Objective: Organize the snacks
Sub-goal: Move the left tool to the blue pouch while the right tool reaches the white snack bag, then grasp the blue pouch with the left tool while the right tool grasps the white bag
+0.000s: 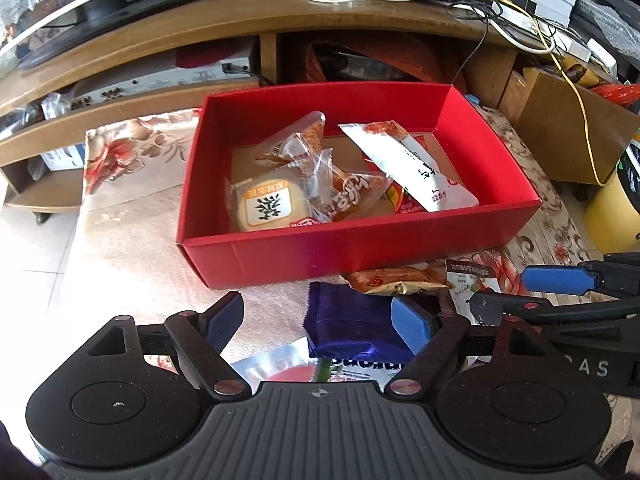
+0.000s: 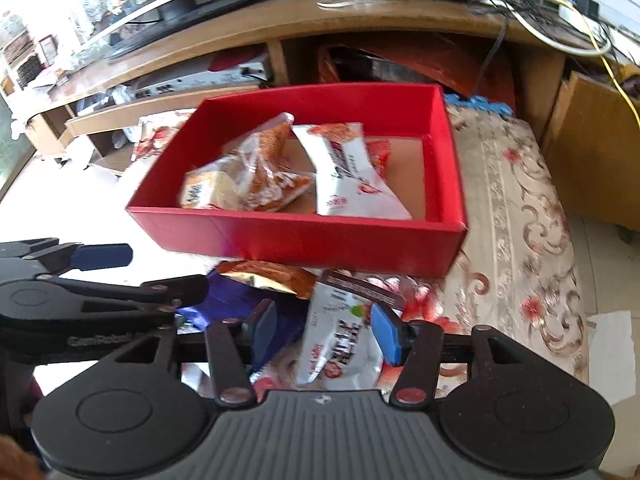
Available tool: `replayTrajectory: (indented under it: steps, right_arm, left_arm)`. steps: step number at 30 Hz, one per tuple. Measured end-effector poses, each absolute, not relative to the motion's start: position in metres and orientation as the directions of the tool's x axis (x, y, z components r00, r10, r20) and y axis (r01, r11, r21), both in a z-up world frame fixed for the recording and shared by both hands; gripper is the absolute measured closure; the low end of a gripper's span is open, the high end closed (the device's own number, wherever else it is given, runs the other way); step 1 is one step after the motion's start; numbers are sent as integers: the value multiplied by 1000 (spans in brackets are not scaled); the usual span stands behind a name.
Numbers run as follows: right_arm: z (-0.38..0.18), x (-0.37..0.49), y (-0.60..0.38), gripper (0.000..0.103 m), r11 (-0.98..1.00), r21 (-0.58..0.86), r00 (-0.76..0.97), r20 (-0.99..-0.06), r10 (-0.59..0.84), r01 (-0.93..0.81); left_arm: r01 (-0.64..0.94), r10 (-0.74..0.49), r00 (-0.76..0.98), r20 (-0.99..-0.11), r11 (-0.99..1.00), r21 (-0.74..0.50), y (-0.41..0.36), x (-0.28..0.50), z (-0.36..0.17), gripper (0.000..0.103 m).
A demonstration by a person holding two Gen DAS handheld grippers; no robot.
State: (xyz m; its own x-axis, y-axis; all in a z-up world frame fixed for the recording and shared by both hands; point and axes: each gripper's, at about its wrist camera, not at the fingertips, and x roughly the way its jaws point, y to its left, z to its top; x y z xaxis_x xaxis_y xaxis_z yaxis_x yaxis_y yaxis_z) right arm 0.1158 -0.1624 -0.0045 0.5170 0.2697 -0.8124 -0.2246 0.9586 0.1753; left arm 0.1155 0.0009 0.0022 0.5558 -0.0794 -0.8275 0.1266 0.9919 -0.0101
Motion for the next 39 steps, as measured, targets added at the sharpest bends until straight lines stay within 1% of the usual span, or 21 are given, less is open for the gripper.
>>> replayTrajectory:
  steps: [2, 11, 14, 18, 19, 21, 24, 27, 30, 34, 35, 37, 38, 39]
  right_arm:
    - [-9, 118, -166, 53, 964, 169, 510, -822, 252, -205]
    - [-36, 137, -165, 52, 968, 190, 448, -860, 245, -164]
    - [-42, 141, -163, 49, 970, 182, 455, -859, 235, -159]
    - [-51, 147, -162, 48, 965, 215, 423, -868, 260, -151]
    - [-50, 145, -159, 48, 966, 199, 431, -866, 252, -165]
    - [-49, 142, -158, 50, 966, 186, 433, -867, 247, -179]
    - [-49, 141, -164, 53, 964, 206, 426, -867, 259, -167]
    - [-47, 138, -169, 62, 965, 186, 420, -873, 249, -185]
    - [-45, 132, -170, 62, 966, 127, 410, -887, 211, -223]
    - [-45, 127, -179, 62, 972, 76, 406, -899, 163, -222]
    - [-46, 126, -182, 61, 974, 72, 409, -899, 157, -216]
    - [-46, 126, -187, 54, 973, 82, 400, -902, 164, -214]
    - [-48, 127, -189, 46, 974, 87, 396, -903, 167, -211]
    - [-50, 127, -189, 42, 975, 84, 397, -903, 161, -204]
  left_arm:
    - [129, -98, 553, -828, 991, -30, 1, 116, 3, 14]
    - [115, -109, 558, -822, 992, -53, 5, 119, 6, 13]
    - [112, -112, 554, -825, 992, -59, 5, 120, 5, 13]
    - [120, -119, 546, -829, 991, -64, 3, 121, 3, 13]
    - [123, -120, 543, -831, 990, -63, 2, 121, 2, 12]
    - [126, -118, 539, -834, 990, -59, 1, 122, 0, 12]
    - [120, -117, 530, -840, 991, -62, 0, 123, -4, 12]
    - [121, -123, 526, -841, 990, -70, 0, 123, -4, 12]
    - [125, -124, 524, -843, 990, -68, -3, 124, -5, 11]
    - [134, -129, 507, -852, 989, -70, -8, 128, -10, 11]
    - [137, -130, 502, -855, 988, -70, -10, 130, -12, 11]
    - [140, -129, 495, -859, 988, -68, -13, 134, -15, 11]
    - [140, -130, 491, -861, 988, -69, -15, 136, -16, 10]
    - [140, -133, 486, -864, 987, -74, -17, 139, -18, 9]
